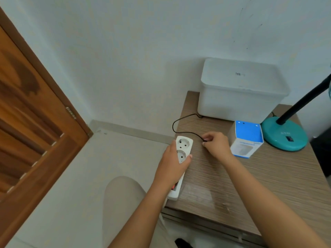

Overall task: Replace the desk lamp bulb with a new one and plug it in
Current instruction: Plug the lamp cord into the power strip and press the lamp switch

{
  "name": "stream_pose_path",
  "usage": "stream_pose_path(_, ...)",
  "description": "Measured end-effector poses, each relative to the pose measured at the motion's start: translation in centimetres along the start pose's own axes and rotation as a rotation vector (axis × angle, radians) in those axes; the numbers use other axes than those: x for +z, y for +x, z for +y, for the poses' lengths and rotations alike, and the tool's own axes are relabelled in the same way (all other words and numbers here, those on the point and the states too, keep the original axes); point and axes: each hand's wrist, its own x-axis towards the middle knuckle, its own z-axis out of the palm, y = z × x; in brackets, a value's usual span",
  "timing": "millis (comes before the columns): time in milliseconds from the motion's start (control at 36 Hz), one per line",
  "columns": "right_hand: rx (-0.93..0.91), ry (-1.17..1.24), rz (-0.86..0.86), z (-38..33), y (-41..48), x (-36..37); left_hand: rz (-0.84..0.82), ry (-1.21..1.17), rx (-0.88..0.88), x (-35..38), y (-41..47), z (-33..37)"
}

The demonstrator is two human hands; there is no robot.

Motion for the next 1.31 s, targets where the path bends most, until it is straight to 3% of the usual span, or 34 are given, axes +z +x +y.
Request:
stream_pose_path(139, 0.014, 0.133, -0.058, -0.1, -1.1, -0.7, 0.005, 0.022, 0.001, 0.1, 0.0, 0.0)
stream_pose_path(361, -0.131, 0.483, -0.016, -2.2, -2.4, -1.4, 0.010, 0.007, 0.017, 0.1, 0.0, -0.2)
stream_pose_path(583, -0.257, 0.601, -0.023, -3.7, -2.4, 0.6, 0.021, -0.019, 0.038, 0.2, -0.1, -0.1)
stream_pose_path(1306, -0.391, 0.569, -0.305, -2.6, -1.0, 1.8, 0.032, -0.027, 0.045, 0.3, 0.1, -0.4)
